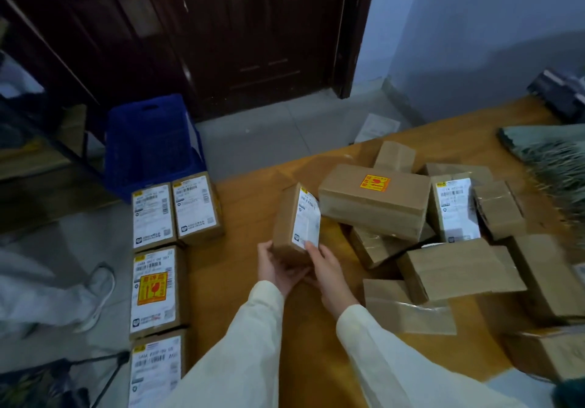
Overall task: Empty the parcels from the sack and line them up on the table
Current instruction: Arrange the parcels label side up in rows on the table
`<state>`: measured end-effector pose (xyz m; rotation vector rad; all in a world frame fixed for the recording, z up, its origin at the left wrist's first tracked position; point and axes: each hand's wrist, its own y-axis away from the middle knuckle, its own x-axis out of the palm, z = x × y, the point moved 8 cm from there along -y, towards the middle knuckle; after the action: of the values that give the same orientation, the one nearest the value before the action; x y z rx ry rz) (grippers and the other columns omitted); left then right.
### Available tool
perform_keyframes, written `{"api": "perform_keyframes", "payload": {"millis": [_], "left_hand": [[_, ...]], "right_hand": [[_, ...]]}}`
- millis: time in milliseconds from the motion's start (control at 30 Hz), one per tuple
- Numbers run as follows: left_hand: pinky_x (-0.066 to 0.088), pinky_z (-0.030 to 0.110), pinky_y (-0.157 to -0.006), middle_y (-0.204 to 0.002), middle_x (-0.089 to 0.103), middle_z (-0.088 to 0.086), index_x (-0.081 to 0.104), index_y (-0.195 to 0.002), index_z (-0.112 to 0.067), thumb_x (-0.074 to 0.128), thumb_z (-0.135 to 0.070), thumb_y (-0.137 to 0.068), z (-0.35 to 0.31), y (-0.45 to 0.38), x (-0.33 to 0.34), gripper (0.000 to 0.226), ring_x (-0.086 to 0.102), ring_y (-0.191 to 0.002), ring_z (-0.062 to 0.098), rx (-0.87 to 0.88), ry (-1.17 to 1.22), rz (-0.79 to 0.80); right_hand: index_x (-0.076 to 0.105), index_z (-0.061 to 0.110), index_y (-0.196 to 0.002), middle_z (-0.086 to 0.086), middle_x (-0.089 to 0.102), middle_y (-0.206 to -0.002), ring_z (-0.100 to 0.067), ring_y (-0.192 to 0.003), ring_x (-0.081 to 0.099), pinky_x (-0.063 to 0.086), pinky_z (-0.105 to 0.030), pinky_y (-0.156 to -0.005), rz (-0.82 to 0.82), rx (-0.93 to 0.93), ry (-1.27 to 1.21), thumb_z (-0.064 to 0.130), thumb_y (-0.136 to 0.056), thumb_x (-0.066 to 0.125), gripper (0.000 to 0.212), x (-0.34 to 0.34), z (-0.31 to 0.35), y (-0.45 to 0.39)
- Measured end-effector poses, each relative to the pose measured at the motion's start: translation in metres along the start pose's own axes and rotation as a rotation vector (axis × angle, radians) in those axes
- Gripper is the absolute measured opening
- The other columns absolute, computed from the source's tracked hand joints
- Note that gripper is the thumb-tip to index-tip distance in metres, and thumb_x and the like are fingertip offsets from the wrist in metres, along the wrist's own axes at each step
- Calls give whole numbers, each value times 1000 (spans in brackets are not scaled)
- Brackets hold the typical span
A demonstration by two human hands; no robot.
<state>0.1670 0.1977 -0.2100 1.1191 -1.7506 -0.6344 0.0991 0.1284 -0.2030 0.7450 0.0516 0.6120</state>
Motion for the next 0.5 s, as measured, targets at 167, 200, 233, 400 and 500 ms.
{"api": "perform_keyframes", "payload": {"millis": [167, 200, 233, 400, 500], "left_hand": [[50, 33, -73, -96, 62, 9, 57, -110, -10, 28, -40, -93, -8, 16, -23, 45, 59, -80, 27, 46, -316, -170], [49, 33, -71, -93, 61, 8, 55, -98, -11, 29, -35, -95, -13, 20, -27, 36, 58, -77, 26, 83, -365, -216], [50, 35, -75, -97, 62, 10, 53, -89, -13, 30, -29, -97, -19, 22, -31, 30, 58, -80, 27, 120, -443, -268], [44, 40, -103, -134, 49, 8, 47, -131, -15, 36, -14, -98, -31, 35, -53, 35, 50, -122, 28, 332, -950, -469], [44, 36, -103, -137, 46, 9, 41, -138, -17, 43, -5, -94, -26, 58, -63, 46, 48, -124, 25, 424, -1100, -484]], "right_hand": [[57, 18, -119, -2, 65, -118, -14, -106, 62, 51, -37, -97, 38, -61, 170, 37, -87, 62, 37, -1, -17, 10], [56, 19, -118, -1, 64, -119, -13, -107, 62, 51, -36, -96, 39, -78, 201, 37, -88, 61, 36, 0, -17, 13], [54, 21, -119, 0, 63, -120, -12, -107, 60, 51, -35, -96, 27, -98, 231, 37, -88, 60, 35, 0, -17, 15], [44, 15, -127, 3, 54, -120, -9, -106, 53, 48, -23, -88, -10, -200, 462, 26, -87, 64, 46, 1, -13, 27], [44, 16, -127, 0, 56, -126, -14, -109, 56, 50, -31, -93, 7, -212, 652, 26, -85, 66, 48, 8, -30, 39]]}}
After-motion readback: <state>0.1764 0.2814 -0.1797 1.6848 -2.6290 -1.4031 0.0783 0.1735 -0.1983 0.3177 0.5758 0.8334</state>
